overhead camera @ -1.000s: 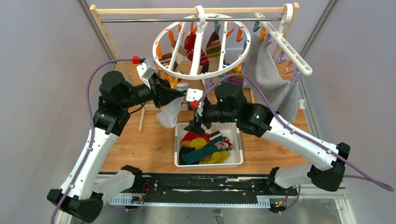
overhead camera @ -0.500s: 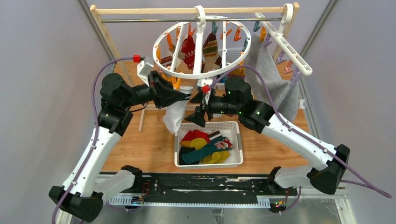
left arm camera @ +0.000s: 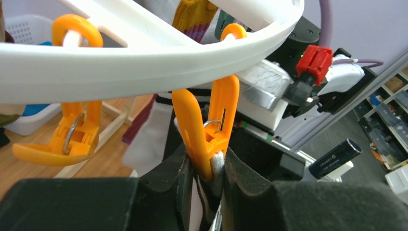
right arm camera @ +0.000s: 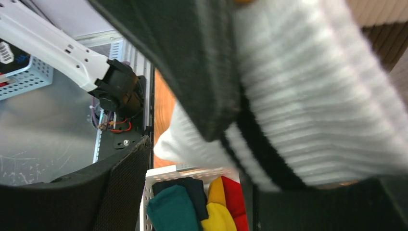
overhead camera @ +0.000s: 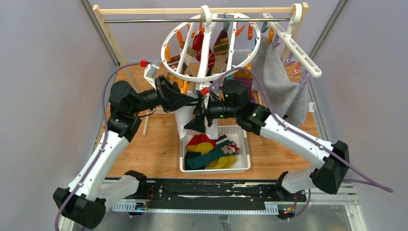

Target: Remove the socks clipped to the hanger

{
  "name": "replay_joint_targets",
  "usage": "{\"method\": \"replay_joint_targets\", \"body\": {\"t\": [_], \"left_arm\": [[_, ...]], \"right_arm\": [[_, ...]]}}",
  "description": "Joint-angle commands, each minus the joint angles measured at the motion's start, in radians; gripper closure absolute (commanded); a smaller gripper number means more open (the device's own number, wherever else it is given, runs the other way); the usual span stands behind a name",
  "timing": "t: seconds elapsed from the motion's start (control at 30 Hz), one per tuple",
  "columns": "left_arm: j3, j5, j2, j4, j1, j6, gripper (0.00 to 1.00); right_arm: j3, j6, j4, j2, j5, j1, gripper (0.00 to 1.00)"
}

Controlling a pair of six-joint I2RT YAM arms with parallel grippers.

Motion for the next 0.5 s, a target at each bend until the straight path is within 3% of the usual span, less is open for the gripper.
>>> {"method": "replay_joint_targets", "body": {"t": [0.0,0.17,0.33,0.47], "left_arm": [[-0.009,0.005,-0.028,0.079,-0.005,-0.06,0.92],[-0.018,-0.002,-0.034,0.089,-0.006,-0.089,0.92],[-0.033,-0.013,-0.037,0.095,-0.007,-0.094,0.91],[-0.04,-0.024,-0.049,0.095,-0.005,-0.079,0.85]], "right_arm": [[0.046,0.005,0.026,0.02,0.068,-0.009,0.36],[0.055,0.003,0.015,0.025,0.076,-0.01,0.42],[0.064,0.005,0.015,0.033,0.024,-0.009,0.68],[0.07,0.008,0.005,0.036,-0.004,-0.01,0.9]]}}
